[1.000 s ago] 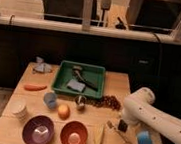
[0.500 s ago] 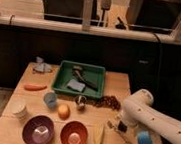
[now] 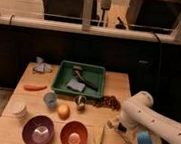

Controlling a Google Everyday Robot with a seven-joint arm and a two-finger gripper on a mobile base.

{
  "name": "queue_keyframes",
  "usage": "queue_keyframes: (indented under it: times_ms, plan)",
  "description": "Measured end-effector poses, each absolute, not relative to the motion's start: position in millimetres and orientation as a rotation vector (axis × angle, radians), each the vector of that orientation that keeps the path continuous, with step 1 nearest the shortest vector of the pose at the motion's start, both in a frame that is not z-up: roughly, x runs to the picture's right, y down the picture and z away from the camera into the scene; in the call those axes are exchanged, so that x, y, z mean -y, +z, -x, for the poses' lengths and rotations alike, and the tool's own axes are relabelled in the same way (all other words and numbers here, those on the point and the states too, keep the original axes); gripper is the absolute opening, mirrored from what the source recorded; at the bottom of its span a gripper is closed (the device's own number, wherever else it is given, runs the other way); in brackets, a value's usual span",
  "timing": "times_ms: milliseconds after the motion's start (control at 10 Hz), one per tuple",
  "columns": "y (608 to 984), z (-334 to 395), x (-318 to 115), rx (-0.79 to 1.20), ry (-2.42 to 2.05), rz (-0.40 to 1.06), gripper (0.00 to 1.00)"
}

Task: Place eraser in purple bowl

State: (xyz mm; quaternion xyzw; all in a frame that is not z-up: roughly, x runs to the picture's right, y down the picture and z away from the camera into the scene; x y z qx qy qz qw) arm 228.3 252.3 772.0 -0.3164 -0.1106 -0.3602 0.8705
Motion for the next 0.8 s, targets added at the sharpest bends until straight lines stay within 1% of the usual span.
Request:
queue_keyframes:
  times_ms: [800]
  plan:
    - [764.0,-227.2,-258.2,0.256,-0.659,0.649,0.8]
